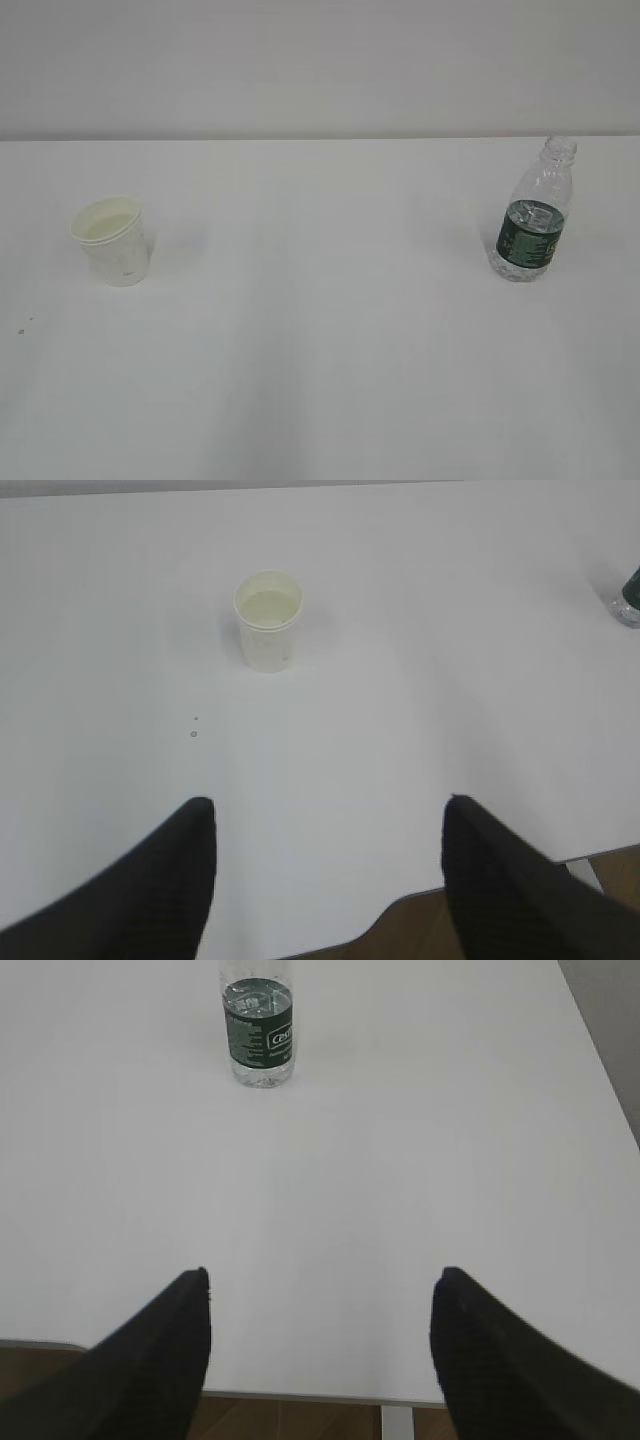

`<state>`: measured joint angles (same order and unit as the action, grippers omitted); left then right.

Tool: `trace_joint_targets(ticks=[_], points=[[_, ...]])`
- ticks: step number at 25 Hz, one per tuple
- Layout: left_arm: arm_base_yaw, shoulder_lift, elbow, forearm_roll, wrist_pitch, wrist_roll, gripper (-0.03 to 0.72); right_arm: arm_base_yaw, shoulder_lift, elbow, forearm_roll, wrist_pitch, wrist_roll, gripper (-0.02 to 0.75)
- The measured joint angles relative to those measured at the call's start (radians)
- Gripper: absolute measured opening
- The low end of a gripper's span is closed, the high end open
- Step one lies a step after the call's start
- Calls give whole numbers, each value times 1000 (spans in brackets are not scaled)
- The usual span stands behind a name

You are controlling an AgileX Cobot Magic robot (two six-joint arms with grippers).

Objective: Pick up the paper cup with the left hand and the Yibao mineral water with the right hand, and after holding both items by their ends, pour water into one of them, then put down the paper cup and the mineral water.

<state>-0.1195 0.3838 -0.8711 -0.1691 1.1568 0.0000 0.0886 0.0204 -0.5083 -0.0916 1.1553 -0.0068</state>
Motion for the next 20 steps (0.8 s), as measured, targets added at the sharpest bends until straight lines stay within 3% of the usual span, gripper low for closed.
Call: trace_joint_targets(ticks=[20], points=[[0,-128,0,4,62,0,491,0,0,0,0,-10,0,518]])
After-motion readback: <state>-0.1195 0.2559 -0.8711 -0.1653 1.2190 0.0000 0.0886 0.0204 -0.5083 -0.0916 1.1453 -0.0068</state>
